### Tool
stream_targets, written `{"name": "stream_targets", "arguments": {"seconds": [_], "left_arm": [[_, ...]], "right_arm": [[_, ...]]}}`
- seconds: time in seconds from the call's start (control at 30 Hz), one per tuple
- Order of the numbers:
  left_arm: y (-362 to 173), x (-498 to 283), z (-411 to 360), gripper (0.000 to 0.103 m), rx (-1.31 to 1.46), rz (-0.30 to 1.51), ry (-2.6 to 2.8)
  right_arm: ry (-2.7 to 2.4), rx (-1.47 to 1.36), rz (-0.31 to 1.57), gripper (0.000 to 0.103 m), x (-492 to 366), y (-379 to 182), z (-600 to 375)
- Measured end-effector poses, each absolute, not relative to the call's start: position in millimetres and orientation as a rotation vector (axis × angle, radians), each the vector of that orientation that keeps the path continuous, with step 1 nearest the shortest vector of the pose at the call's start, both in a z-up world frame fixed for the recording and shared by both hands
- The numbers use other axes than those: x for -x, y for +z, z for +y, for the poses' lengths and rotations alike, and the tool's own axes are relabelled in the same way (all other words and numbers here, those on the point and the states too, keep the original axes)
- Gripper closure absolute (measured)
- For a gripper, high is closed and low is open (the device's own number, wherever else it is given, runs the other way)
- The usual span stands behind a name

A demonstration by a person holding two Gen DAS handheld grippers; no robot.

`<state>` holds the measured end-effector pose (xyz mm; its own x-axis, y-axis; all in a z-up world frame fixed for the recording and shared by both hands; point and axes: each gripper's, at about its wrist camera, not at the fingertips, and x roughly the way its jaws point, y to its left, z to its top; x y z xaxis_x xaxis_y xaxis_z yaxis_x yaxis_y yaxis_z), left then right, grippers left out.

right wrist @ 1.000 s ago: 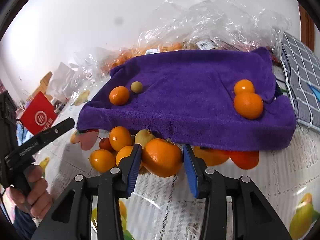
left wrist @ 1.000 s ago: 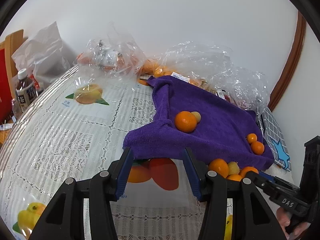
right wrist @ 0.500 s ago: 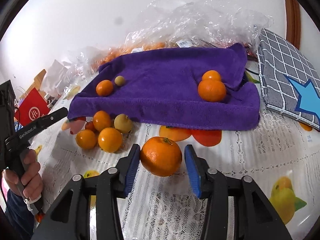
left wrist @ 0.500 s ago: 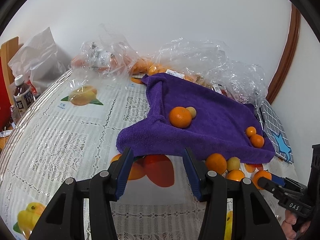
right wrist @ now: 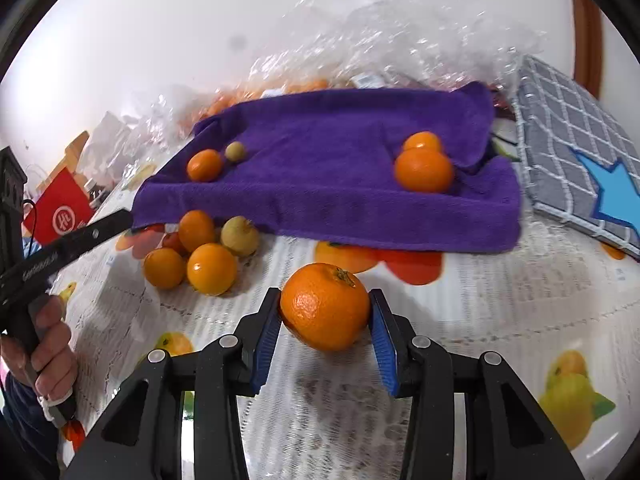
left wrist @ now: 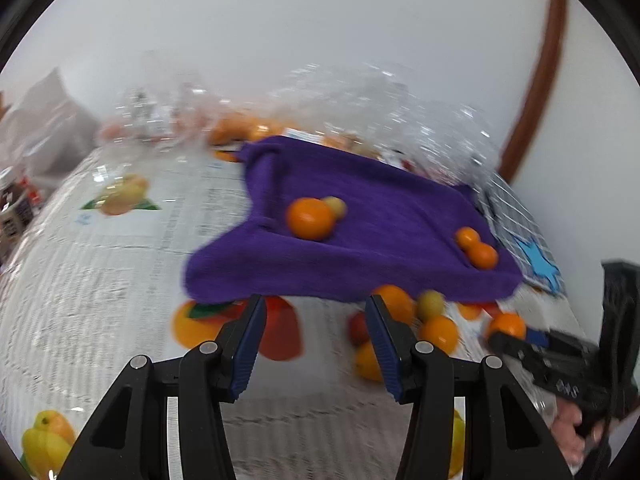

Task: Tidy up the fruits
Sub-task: 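Lower the open right tool around a large orange on the tablecloth, then close the right tool on the large orange while the left tool grips an oval orange fruit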

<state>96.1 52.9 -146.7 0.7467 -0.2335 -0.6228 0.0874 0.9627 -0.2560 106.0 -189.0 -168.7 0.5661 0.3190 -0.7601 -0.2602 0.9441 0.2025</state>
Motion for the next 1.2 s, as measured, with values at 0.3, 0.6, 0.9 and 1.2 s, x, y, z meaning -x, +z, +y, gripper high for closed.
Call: {"name": "stream_targets", "arguments": {"seconds": [0.3, 0.6, 0.9, 1.2], "left_arm": [[-159.3, -99.4, 23.1, 0.054, 0.156, 0.819, -0.322], [-168.1, -105.7, 11.8, 0.054, 0.094, 0.879, -0.323], [-161.7, -99.6, 17.7, 0.063, 0.12, 0.824, -0.335], [-150.4, -92.1, 24.9, 0.063, 0.162, 0.735, -0.321]], "right_arm": [[0.306, -0.121, 0.856, 0.06, -96.1, -163.6, -219.7], [0.307, -0.134, 0.855, 0.06, -96.6, -163.3, -217.0], [0.304, -0.155, 0.856, 0.06, -96.6, -164.4, -221.5], [0.299, -0.167, 0.839, 0.06, -93.3, -163.7, -222.6]]}}
